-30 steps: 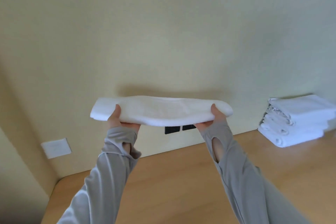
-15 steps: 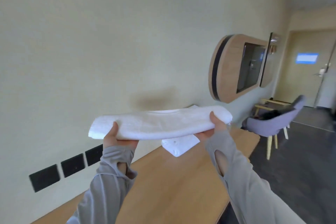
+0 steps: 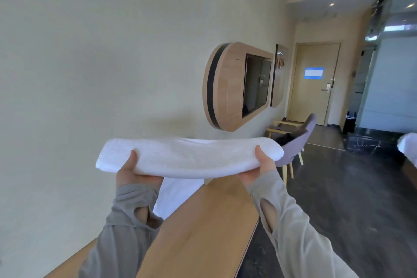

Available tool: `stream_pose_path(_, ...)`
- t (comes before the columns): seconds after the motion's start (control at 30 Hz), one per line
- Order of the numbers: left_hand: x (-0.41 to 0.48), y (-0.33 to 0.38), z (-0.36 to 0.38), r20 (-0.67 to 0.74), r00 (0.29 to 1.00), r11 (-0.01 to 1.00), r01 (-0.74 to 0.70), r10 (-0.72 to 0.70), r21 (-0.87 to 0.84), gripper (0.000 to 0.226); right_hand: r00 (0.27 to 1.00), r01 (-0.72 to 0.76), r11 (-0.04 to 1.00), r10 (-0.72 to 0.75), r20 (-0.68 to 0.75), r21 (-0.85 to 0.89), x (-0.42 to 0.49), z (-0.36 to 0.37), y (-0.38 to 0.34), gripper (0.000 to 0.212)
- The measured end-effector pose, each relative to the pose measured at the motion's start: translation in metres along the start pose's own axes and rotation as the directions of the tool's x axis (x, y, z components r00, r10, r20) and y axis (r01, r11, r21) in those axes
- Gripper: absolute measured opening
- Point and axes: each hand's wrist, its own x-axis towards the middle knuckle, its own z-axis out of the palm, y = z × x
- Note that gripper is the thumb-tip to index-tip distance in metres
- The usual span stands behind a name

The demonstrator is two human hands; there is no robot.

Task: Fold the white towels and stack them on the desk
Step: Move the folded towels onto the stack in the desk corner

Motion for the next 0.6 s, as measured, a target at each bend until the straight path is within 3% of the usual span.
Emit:
stream_pose_path(0.17, 0.089, -0.02, 0.011, -0.086, 0.996, 0.992, -0.049, 0.039, -0.113, 0.043, 0.999, -0.032, 0.999, 0.033, 0.026, -0.036, 0.094, 0.017, -0.021, 0.027)
stream_pose_path(0.33, 0.159, -0.02, 0.012, -0.163, 0.983, 0.977, -0.113, 0.083, -0.184, 0.055, 0.992, -0.068, 0.995, 0.076, 0.104, -0.074, 0.174, 0.038, -0.028, 0.032)
stream_pose_path(0.47, 0.194, -0.006, 0.008, -0.126, 0.979, 0.974, -0.175, 0.157, -0.141, 0.034, 0.973, -0.105, 0.989, 0.123, 0.197, -0.103, 0.232, 0.055, -0.011, 0.044)
stream_pose_path(0.6, 0.225, 0.019, -0.011, -0.203, 0.947, 0.944, -0.286, 0.25, -0.168, 0.04, 0.956, -0.161, 0.974, 0.194, 0.219, -0.161, 0.276, 0.083, 0.026, 0.022)
